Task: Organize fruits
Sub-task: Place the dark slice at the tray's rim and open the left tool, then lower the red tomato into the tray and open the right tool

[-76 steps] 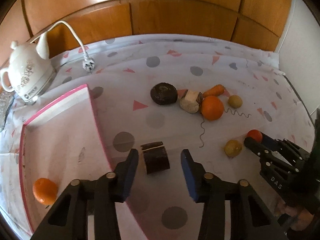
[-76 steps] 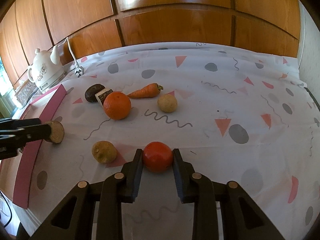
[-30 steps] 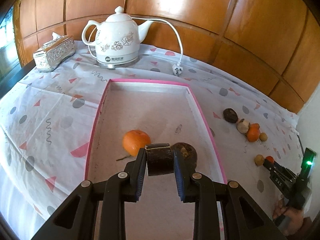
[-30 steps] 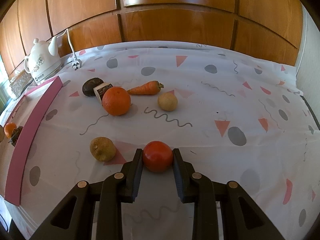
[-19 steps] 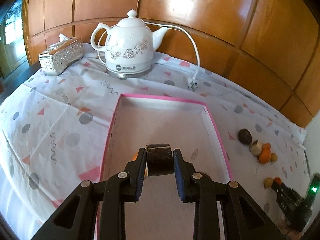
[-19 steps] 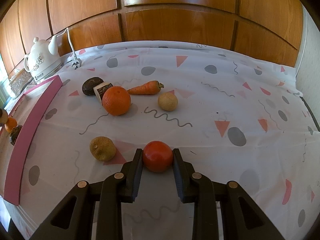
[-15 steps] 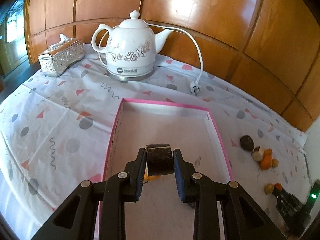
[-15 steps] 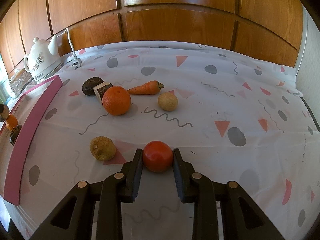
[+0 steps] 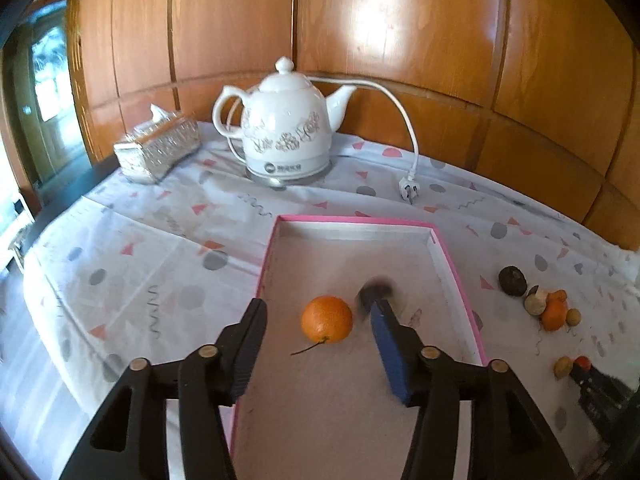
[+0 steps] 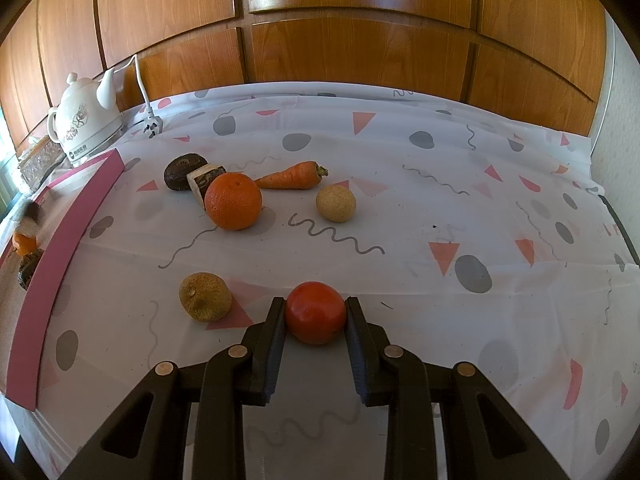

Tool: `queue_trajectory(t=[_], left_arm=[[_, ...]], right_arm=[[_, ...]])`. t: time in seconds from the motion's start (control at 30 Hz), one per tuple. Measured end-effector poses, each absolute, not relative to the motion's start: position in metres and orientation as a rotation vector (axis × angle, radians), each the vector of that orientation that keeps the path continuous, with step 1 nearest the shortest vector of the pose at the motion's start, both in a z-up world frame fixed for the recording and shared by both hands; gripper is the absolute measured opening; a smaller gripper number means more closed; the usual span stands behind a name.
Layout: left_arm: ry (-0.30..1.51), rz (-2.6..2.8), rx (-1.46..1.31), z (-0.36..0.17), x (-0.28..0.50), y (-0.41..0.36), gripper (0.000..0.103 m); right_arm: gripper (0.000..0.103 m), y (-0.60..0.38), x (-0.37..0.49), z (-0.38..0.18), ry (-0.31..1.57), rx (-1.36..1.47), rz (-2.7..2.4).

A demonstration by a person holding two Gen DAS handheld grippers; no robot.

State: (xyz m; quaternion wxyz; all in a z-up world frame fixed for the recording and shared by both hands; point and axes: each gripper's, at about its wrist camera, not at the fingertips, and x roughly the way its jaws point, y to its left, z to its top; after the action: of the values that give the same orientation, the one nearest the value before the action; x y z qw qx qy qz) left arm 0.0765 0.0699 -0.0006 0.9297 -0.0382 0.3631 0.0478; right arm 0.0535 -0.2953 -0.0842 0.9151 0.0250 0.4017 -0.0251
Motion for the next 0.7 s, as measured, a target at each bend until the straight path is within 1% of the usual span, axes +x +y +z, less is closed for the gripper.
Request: queue_trajectory(t=[0.07,0.17,0.27,0.47,0.7], left_arm=[[0.720,0.112,-0.058,0.003,0.066,0.069,0.064],[0.688,0.120,-0.034,0.010,0.054,0.068,0.065],[0.664,0.130,-0.029,0.016,0.045,0.070,0.070],[0.643,0.141,-0.031,0.021,0.035,0.076,0.070],[0.651,0.158,-0.045,0.018,0.031,0.084,0.070]], right_arm=[[0.029,-0.295,0.054,-0.084,0.827,0.050,-0.053],[0.029,-0.294,0.054,-0.084,0.828,0.044,-0.057],[0.029,-0.293,0.054,-0.083,0.832,0.033,-0.060],[0.028,-0.289,0.054,-0.076,0.844,0.030,-0.051],[0.028,-0.259,0.046,-0.041,0.770,0.017,0.068]])
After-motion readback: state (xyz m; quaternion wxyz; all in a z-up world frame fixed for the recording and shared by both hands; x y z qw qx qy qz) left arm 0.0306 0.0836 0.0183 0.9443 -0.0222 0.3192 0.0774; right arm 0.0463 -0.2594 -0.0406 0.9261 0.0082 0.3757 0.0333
